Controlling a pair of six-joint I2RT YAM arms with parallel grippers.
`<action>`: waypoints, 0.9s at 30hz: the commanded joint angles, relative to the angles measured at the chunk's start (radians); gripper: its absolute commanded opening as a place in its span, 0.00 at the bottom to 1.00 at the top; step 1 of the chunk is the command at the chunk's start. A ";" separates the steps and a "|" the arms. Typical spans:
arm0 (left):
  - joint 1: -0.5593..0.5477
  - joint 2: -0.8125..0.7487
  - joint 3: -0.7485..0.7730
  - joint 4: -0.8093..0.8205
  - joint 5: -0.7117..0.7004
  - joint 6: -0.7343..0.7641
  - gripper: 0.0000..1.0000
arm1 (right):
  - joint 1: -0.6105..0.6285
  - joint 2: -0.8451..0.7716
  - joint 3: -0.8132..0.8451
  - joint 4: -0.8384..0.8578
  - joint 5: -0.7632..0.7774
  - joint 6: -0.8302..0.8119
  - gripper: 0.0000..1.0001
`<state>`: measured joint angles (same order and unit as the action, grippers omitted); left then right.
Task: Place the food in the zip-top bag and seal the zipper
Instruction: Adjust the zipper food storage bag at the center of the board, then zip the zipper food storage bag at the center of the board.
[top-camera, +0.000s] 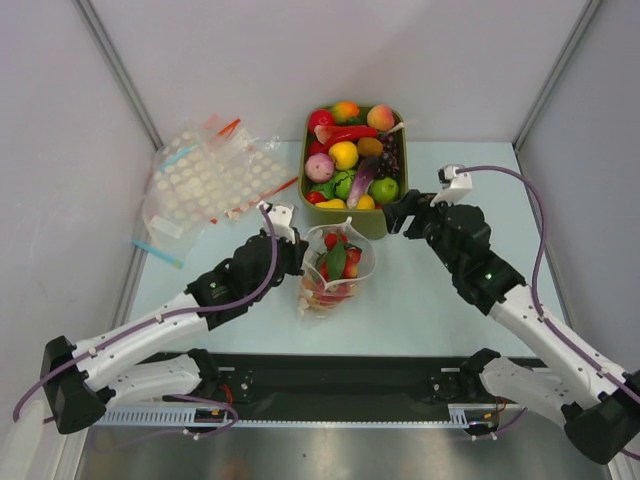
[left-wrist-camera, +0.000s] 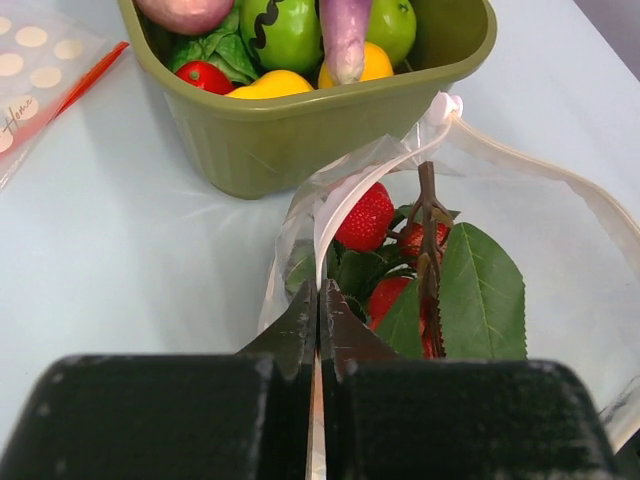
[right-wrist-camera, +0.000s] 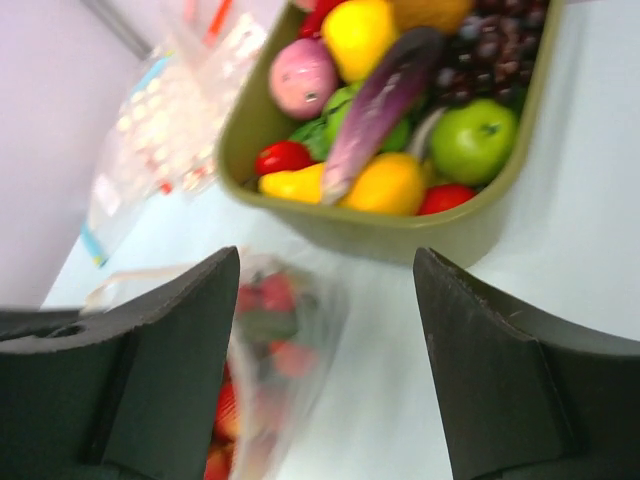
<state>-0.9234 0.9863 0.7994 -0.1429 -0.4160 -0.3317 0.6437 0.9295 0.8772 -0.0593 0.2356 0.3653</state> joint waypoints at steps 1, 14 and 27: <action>0.018 0.008 -0.002 0.020 -0.020 -0.004 0.00 | -0.108 0.067 -0.017 0.022 -0.197 0.003 0.75; 0.051 0.018 -0.011 0.026 -0.029 -0.023 0.00 | -0.096 0.226 -0.104 0.250 -0.555 -0.199 0.73; 0.058 0.002 -0.078 0.206 0.112 0.055 0.00 | 0.129 0.242 -0.081 0.288 -0.406 -0.370 0.77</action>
<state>-0.8719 1.0016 0.7322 -0.0376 -0.3817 -0.3126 0.7635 1.1664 0.7658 0.1455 -0.2146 0.0223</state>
